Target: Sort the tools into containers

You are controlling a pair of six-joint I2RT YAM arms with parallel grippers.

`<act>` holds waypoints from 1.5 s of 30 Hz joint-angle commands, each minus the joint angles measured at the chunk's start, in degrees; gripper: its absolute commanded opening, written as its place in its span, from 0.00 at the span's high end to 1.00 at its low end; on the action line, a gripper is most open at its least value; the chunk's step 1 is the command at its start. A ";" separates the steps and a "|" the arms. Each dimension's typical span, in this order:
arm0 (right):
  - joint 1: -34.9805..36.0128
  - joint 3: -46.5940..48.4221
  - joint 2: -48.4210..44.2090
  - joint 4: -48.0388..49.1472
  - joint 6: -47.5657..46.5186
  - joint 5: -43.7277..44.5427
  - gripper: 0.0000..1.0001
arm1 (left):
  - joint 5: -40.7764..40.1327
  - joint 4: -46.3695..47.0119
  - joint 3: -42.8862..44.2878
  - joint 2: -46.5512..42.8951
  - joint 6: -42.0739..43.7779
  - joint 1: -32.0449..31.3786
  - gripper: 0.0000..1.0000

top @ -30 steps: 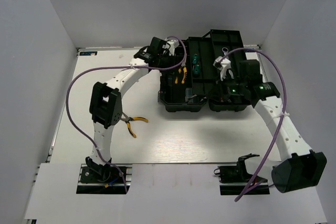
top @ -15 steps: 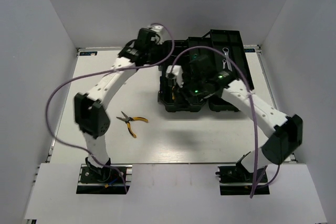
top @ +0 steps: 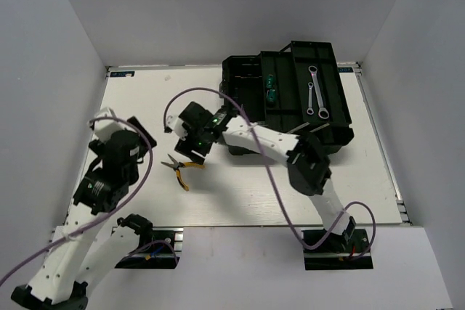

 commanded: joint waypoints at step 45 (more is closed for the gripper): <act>-6.79 3.86 -10.78 4.07 -4.54 21.25 1.00 | 7.77 8.49 -9.79 -13.56 8.32 -0.69 0.01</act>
